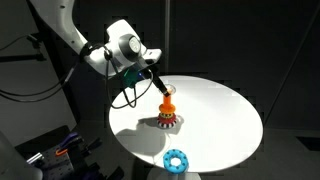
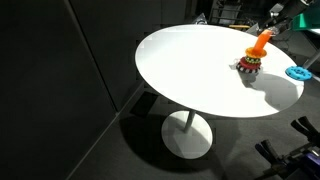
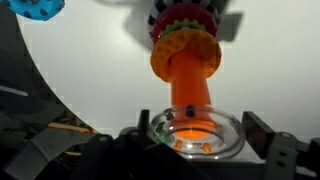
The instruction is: Put the clear ring on the table
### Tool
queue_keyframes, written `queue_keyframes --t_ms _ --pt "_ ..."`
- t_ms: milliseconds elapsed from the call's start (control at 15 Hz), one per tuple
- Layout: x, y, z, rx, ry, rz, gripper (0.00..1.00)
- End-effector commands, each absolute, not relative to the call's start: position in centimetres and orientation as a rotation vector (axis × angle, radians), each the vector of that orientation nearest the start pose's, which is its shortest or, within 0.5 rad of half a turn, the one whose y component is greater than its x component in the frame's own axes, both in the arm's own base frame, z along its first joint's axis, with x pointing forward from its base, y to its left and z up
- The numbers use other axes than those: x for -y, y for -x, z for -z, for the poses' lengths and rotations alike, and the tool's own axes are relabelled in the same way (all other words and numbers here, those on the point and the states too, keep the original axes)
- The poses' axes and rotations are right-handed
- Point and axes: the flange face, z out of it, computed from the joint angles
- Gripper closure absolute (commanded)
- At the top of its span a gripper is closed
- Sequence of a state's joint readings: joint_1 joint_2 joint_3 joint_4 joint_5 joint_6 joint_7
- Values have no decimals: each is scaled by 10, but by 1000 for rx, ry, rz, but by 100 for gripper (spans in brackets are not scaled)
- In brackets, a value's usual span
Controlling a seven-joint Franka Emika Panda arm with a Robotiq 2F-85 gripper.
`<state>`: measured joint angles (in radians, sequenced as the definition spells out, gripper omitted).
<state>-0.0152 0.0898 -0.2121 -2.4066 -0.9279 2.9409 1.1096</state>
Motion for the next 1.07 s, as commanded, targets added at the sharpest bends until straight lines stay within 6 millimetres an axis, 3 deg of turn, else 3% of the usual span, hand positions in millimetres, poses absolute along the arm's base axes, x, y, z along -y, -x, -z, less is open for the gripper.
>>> queue_keyframes --t_ms 0,400,1000 --pt "53 -499 -332 -717 3110 875 34" --pt "30 -491 -338 -646 3079 841 34" --pt "16 -480 -292 -535 3164 522 34"
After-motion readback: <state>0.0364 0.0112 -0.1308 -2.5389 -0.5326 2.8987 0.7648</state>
